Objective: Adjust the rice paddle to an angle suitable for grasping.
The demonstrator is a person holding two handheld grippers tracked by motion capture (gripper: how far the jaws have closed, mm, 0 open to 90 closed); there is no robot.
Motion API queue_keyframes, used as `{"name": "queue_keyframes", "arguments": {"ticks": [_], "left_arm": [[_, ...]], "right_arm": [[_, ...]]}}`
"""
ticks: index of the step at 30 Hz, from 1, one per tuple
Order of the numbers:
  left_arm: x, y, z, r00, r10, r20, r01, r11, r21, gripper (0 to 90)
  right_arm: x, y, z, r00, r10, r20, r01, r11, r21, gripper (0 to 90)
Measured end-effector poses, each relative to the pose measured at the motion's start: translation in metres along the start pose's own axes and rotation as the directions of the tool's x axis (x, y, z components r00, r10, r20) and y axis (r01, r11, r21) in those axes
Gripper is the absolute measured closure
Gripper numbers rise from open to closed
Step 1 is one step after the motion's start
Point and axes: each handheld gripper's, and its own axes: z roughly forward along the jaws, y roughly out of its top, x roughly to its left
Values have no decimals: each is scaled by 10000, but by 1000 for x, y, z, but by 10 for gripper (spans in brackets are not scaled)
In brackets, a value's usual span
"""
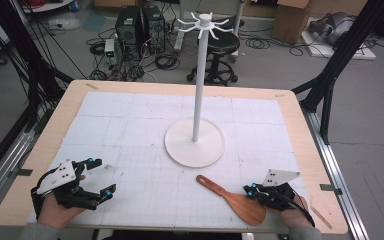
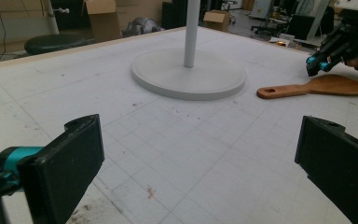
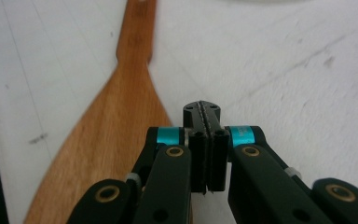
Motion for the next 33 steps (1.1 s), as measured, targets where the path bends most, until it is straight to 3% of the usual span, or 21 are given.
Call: {"name": "queue_keyframes", "arguments": {"ticks": [4,8,17,21,26,33], "left_arm": [[0,0,0,10000,1,-9,-1,10000,-8,17],[0,2,-1,9999,105,-62,-105,9999,-114,18],[0,0,0,10000,93,-24,-93,10000,25,18],[0,0,0,10000,87,-43,-87,10000,44,18],[0,-1,-2,9999,77,-104,-77,10000,41,18],[0,-2,-5,9999,61,-161,-60,10000,52,18]], "right_arm": [[7,13,-5,9997,-254,-74,248,9973,-688,881],[14,24,-5,9991,-385,-159,367,9938,-1052,768],[13,31,-3,9995,133,-272,-157,9960,-883,386],[15,35,-4,9983,14,-586,-67,9958,-914,224],[19,43,-6,9984,-120,-560,58,9940,-1089,9],[22,50,-4,9993,-115,-356,79,9951,-986,0]]}}
